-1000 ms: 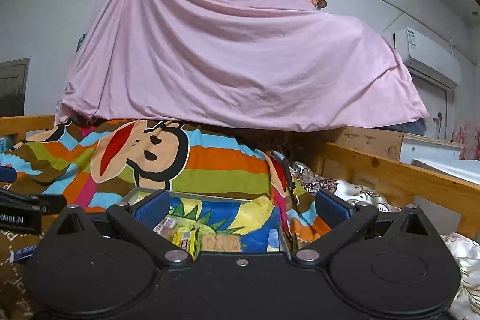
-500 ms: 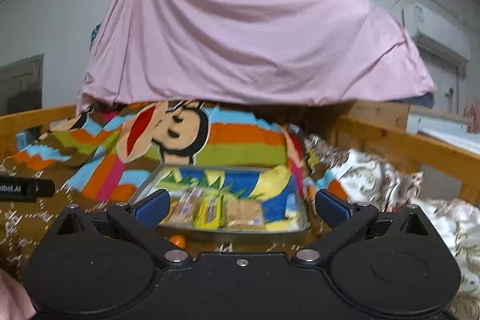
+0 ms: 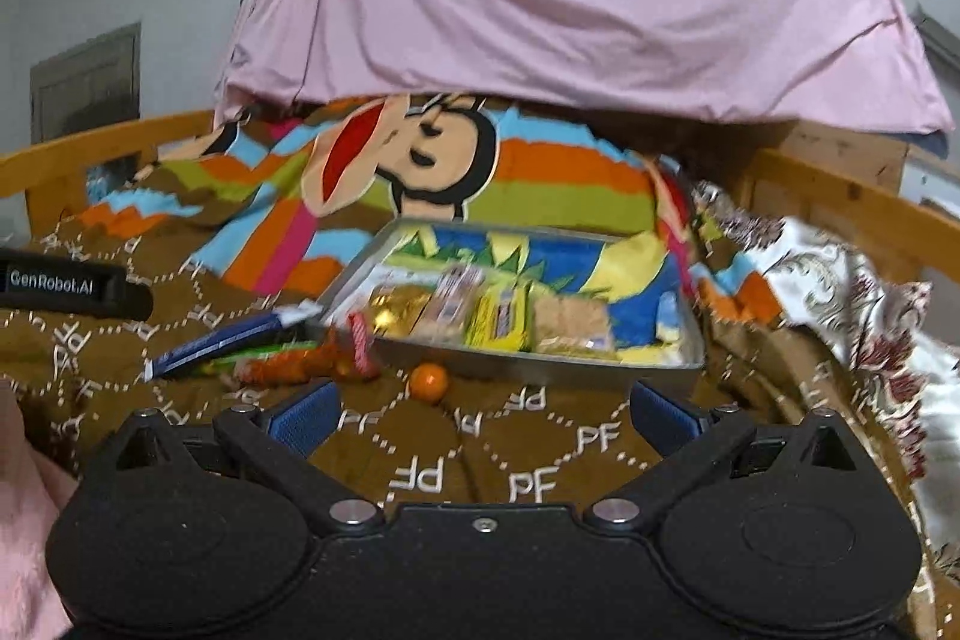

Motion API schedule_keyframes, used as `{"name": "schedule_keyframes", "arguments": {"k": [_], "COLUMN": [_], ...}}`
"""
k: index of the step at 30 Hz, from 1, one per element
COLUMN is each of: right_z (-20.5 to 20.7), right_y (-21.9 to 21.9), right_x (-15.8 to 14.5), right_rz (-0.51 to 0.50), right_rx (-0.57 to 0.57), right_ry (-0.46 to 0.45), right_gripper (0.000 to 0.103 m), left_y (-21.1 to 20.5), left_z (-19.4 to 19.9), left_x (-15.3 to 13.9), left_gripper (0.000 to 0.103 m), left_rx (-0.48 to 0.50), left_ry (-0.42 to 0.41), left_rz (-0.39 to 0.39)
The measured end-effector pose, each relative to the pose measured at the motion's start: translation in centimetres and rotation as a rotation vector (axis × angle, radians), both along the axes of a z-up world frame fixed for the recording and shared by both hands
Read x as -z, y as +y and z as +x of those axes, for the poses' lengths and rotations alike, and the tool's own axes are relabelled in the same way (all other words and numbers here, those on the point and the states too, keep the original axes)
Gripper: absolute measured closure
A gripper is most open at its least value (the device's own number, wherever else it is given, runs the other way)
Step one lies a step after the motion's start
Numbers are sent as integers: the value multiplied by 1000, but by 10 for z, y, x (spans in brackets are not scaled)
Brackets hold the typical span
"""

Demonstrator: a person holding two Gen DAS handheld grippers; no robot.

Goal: Organize snacks
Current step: 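Lift both tools back out of the tray, then lower the right tool onto the mandarin orange and close it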

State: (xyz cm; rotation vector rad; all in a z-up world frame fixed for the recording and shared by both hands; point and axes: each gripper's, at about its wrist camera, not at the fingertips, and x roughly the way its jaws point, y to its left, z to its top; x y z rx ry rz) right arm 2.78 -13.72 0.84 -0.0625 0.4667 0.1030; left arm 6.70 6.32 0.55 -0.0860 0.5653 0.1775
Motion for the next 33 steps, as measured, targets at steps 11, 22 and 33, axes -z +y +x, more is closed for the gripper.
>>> {"name": "schedule_keyframes", "arguments": {"k": [11,22,33], "right_z": [15,38,85], "right_y": [10,9,0], "right_x": [16,25,41], "right_rz": [-8,-9,-45], "right_rx": [-41,-71,-97], "right_ry": [109,167,227], "right_gripper": [1,1,1], "left_y": [-3,-13,-31], "left_z": [18,36,96], "left_x": [7,5,17], "left_gripper": [0,0,0], "left_rx": [65,157,357], "left_ry": [119,172,294], "left_rz": [-47,-37,95]}}
